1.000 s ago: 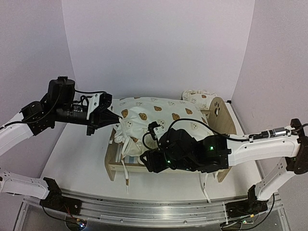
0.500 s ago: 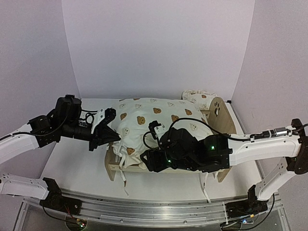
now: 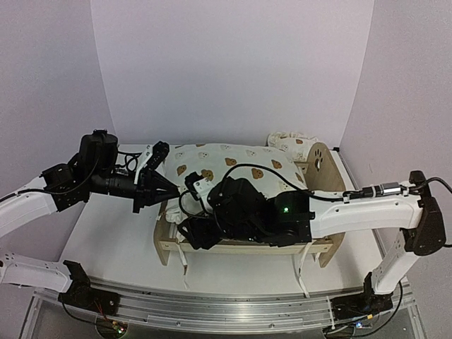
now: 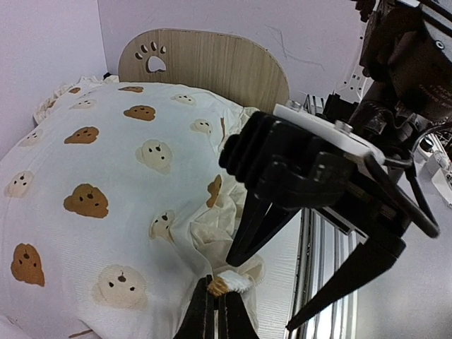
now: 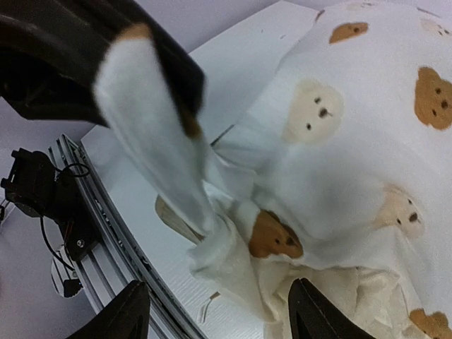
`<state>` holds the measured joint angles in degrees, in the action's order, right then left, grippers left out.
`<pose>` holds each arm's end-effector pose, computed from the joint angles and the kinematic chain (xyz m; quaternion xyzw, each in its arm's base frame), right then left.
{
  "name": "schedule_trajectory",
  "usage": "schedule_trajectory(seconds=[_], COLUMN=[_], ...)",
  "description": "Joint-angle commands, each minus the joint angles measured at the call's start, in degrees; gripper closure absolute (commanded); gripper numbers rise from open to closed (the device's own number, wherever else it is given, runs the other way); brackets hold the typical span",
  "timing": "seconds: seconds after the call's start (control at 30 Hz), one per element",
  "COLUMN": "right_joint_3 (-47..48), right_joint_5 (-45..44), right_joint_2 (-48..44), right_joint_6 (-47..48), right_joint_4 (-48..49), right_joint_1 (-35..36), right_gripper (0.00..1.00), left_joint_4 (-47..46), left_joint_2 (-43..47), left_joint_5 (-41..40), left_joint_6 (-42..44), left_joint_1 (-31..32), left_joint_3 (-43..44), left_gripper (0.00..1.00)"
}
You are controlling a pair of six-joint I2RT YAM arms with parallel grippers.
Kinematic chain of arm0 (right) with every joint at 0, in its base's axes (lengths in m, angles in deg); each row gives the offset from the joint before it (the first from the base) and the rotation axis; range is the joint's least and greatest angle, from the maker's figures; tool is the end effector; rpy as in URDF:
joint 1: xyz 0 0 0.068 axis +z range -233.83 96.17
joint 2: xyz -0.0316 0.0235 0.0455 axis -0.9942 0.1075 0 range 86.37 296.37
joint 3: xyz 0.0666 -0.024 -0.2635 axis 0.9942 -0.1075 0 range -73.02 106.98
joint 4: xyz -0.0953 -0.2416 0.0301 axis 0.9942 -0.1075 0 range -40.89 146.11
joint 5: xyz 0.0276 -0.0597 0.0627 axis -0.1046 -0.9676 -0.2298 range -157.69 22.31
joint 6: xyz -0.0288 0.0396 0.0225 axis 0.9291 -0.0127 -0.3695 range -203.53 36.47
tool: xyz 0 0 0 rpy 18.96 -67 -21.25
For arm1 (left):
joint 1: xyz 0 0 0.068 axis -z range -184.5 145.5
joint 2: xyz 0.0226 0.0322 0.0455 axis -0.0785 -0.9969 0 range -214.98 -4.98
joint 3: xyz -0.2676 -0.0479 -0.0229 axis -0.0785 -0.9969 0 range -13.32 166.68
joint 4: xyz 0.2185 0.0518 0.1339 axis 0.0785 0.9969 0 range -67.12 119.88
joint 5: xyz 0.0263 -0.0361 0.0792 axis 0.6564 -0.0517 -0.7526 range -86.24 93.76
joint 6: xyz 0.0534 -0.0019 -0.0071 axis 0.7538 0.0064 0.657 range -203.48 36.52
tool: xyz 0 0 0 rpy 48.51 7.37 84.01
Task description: Set up the pet bed
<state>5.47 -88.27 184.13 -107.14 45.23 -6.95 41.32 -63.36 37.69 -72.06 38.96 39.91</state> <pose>0.1028 0.3862 0.2970 -0.3026 0.8022 0.2783 0.4330 0.1502 -0.1698 0.3347 0.5106 0.6366 -0.3792 0.4361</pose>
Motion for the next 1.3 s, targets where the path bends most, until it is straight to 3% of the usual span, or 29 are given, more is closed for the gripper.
schedule_trajectory(seconds=[0.0,0.17,0.27,0.47,0.6,0.73,0.8,0.93,1.2,1.27], right_joint_3=[3.9,3.0,3.4,3.4,2.5,0.9,-0.2,-1.8,-1.6,-1.6], right_joint_5=[-0.5,-1.4,-1.5,-1.2,-0.5,0.2,0.2,0.2,1.3,1.4], right_joint_2=[2.5,4.5,6.5,8.2,7.6,6.2,5.1,3.6,3.3,3.4], right_joint_6=[4.5,1.6,0.0,-2.8,-3.4,-3.0,-3.0,-2.8,-3.0,-3.0], right_joint_4=[4.4,8.9,10.3,12.8,13.0,12.8,12.9,12.8,12.5,12.5], right_joint_1=[-1.2,-3.9,-4.9,-6.8,-7.5,-7.9,-8.2,-8.6,-8.7,-8.6], right_gripper=[0.31,0.33,0.40,0.81,0.94,1.00,1.00,1.00,1.00,1.00], left_joint_4=[-1.5,-1.9,-1.7,-0.2,3.7,9.3,12.2,14.4,16.4,16.0], left_joint_2=[0.1,0.3,0.2,0.3,0.5,1.1,1.0,-0.5,-3.7,-4.6], left_joint_5=[-0.1,-0.2,-0.8,-2.5,-4.6,-11.2,-14.0,-19.0,-14.5,-15.1], left_joint_6=[-2.4,-3.9,-3.9,-1.5,4.7,13.9,18.1,22.1,27.6,27.9], left_joint_1=[0.1,0.1,0.1,0.0,0.0,-0.1,-0.2,-0.2,-0.2,-0.2], left_joint_3=[1.7,2.0,1.6,0.7,1.3,1.2,0.8,-1.2,-2.8,-3.2], left_gripper=[1.00,1.00,1.00,0.98,0.63,0.46,0.45,0.57,0.66,0.73])
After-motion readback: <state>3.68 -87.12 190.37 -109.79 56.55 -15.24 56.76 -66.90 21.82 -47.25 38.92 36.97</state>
